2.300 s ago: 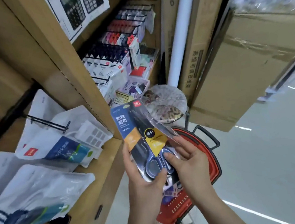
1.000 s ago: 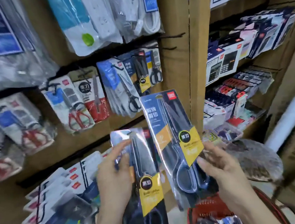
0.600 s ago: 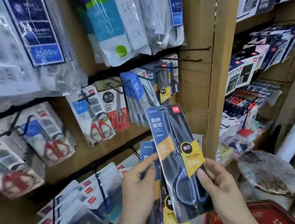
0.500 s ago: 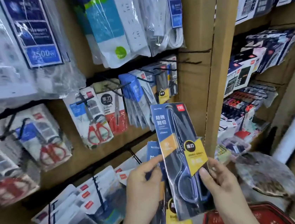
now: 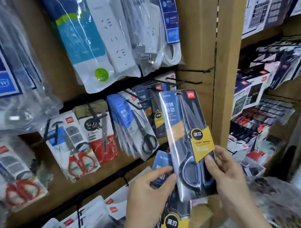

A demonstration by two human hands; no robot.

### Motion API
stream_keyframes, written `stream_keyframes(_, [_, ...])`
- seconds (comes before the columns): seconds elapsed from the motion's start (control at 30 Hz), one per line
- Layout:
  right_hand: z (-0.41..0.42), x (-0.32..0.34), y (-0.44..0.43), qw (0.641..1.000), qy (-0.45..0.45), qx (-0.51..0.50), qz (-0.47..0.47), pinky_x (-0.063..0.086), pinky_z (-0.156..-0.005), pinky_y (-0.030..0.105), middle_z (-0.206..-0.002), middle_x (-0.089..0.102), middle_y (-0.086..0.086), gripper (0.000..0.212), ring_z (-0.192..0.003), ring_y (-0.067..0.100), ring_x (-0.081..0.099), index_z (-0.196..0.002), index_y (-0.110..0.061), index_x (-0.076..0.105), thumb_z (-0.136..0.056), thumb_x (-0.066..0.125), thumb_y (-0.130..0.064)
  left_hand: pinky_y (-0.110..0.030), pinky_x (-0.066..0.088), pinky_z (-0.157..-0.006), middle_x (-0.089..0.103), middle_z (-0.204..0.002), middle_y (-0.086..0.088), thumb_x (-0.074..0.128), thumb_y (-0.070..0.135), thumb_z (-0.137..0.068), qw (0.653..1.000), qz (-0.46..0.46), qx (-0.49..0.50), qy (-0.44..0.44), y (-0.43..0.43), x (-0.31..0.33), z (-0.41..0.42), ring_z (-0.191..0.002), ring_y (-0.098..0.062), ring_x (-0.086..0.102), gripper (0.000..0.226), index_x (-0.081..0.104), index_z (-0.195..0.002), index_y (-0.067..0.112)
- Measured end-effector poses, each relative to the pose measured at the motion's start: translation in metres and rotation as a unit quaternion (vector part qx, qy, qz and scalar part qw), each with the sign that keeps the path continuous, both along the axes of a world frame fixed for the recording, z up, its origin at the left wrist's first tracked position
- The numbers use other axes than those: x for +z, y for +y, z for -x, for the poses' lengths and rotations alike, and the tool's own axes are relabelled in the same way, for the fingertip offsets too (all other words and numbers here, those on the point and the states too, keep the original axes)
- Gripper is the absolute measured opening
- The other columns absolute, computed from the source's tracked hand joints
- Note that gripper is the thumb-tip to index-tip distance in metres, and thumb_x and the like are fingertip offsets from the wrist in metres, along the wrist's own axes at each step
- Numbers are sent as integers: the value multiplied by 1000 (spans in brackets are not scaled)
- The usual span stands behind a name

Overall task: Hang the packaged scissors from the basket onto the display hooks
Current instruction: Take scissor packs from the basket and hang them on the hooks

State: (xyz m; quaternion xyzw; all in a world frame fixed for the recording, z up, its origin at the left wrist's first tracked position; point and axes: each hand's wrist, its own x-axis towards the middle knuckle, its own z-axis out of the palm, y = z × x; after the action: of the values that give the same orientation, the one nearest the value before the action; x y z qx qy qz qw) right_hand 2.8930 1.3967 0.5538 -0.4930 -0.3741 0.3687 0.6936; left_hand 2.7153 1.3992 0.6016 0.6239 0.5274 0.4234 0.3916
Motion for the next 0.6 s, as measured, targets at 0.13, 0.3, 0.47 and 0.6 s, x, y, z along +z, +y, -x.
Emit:
stream_keyframes(0.13, [-20,3,29,999,-13,24,-25,52,-92,40,-107,74,-1,38,-104,21,68,-113,-27,65,-83,68,-50,-14,52,-69,73,-86,19,82,29,-76,999,-10,22,23,26,0,-15,-77,3,68,15,78,-81,43])
stream_keyframes(0.3, [-40,-1,41,996,-74,44,-13,52,-79,14,-105,74,-10,27,-100,8,68,-113,-25,65,-86,63,-23,-21,53,-73,75,-85,18,75,28,-82,998,-22,53,17,43,0,-19,-80,1,69,15,79,-78,42])
stream_keyframes(0.47, [-47,2,38,993,-91,68,-25,52,-74,13,-101,76,-13,25,-93,3,70,-107,-25,67,-89,63,-10,-32,53,-63,70,-68,10,62,55,-75,1000,-4,2,-16,54,3,-23,-68,-4,61,31,79,-86,32])
stream_keyframes(0.6, [-46,6,32,996,-67,54,-35,53,-73,13,-97,76,-11,23,-90,2,71,-108,-20,67,-87,63,-12,-32,57,-87,75,-87,23,67,37,-87,999,-1,-13,40,57,5,-26,-91,2,70,13,80,-85,39])
